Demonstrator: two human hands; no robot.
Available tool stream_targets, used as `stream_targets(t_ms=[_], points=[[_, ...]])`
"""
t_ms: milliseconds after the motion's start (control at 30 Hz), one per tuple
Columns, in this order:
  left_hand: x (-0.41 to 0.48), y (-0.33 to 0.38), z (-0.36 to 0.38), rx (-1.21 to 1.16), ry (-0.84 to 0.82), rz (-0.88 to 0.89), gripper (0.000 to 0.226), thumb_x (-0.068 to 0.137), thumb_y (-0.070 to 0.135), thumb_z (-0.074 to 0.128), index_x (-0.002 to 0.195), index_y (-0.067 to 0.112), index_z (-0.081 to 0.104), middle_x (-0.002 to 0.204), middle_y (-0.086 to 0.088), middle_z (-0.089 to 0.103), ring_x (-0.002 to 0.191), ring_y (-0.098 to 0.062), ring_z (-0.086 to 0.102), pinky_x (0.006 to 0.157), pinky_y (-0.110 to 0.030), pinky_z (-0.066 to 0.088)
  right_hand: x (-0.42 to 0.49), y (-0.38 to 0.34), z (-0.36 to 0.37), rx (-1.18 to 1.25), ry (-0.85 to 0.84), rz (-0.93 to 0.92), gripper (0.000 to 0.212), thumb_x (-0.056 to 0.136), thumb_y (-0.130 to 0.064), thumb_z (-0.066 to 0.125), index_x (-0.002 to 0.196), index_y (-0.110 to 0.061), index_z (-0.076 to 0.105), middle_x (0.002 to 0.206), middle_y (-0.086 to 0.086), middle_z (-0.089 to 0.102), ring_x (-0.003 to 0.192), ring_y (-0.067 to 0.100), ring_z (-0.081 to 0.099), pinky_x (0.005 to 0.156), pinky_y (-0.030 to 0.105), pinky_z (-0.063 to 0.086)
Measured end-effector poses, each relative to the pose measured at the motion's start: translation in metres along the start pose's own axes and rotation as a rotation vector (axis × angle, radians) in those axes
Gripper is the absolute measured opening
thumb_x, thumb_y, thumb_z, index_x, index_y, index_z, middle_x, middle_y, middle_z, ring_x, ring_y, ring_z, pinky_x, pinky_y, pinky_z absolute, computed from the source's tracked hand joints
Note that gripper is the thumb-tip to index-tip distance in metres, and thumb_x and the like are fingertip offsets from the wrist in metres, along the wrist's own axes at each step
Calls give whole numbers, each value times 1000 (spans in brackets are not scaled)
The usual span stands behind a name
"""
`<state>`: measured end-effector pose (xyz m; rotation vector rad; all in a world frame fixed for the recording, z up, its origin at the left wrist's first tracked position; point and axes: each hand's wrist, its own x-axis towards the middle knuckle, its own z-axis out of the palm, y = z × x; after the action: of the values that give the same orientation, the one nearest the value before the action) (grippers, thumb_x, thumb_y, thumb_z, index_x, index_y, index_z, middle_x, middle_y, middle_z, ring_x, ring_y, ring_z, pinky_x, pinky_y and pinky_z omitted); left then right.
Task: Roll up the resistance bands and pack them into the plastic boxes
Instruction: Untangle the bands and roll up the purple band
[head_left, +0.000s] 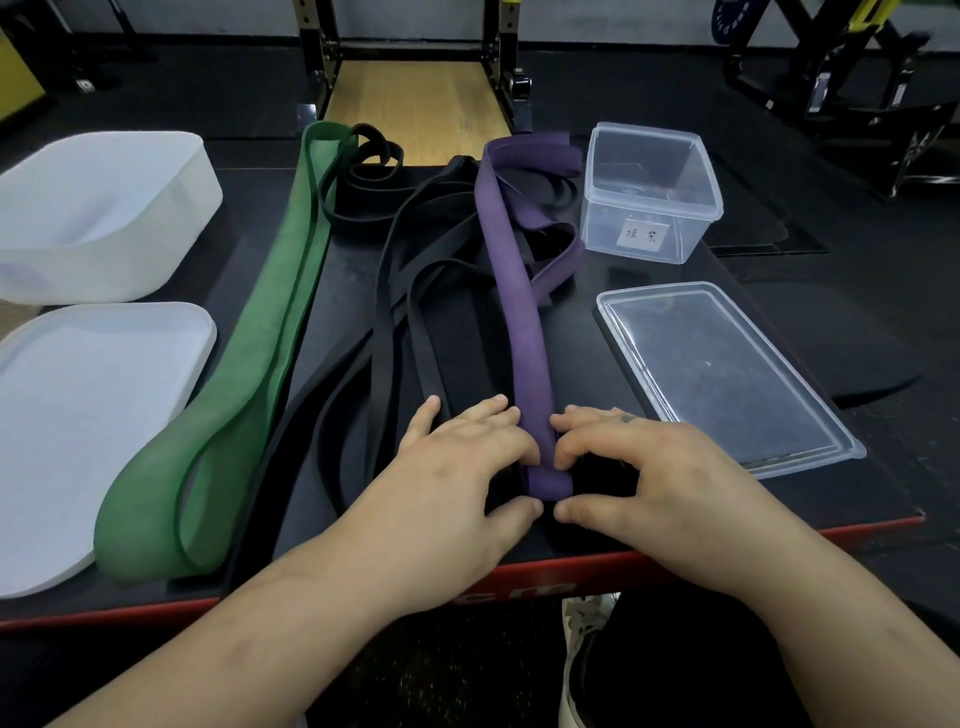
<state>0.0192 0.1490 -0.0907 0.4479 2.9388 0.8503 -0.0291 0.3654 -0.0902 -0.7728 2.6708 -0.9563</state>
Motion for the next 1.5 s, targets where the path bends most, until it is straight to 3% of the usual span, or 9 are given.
stream_targets(t_ms=[333,600,767,967,1067,1133,1233,1333,1500], points=[[4,-3,-4,-4,-8,5,34,100,50,53,133,40,57,159,21,36,149,13,5,127,-35,-6,5,6,-2,-36,-28,-47,25,86,-49,75,110,-49,68,139,-30,49,145,-17,24,127,25,17],[0,0,1,58,21,24,44,98,57,33,127,37,60,152,19,44,149,7,12,128,-41,0,3,8,-3,-37,-40,-111,39,87,-67,57,108,-40,75,134,-31,43,140,-5,36,115,28,35],[1,1,-1,-3,96,-30,31,98,56,47,126,41,50,132,24,53,136,11,31,128,-37,6,10,7,-7,-51,-73,-80,24,93,-54,60,102,-38,77,130,-29,41,132,-2,42,111,26,37],[4,-1,-1,6,82,-1,29,94,53,59,119,39,58,139,27,52,142,19,14,128,-35,4,9,6,-2,-74,5,-31,22,94,-49,63,107,-37,76,121,-26,49,124,-1,47,105,23,40],[4,-2,-1,6,82,6,26,94,50,62,115,36,59,144,29,49,144,18,13,128,-34,3,6,2,1,-71,80,-7,28,91,-52,62,114,-42,73,116,-30,54,123,-4,48,100,11,35],[3,-4,0,4,73,4,25,94,50,61,113,35,58,147,29,46,144,19,11,128,-33,2,5,1,1,-77,90,-20,31,91,-51,62,118,-41,72,113,-38,55,129,-9,44,106,7,30],[2,-4,-1,-12,66,12,28,95,50,61,118,34,57,149,27,45,144,20,9,128,-32,0,4,2,0,-68,59,-42,29,93,-48,65,122,-42,68,123,-33,62,141,-13,33,120,21,28],[3,-5,-2,-34,64,4,35,96,49,60,126,31,57,145,23,49,143,20,7,128,-33,1,3,0,-2,-12,58,-22,27,91,-49,61,118,-48,59,122,-31,60,131,-22,37,114,10,22],[8,-5,-4,-21,50,-6,40,97,52,55,134,36,57,144,21,51,146,14,11,128,-34,0,4,-2,2,-58,76,-49,10,98,-43,57,107,-48,57,118,-27,63,144,-8,34,125,26,19]])
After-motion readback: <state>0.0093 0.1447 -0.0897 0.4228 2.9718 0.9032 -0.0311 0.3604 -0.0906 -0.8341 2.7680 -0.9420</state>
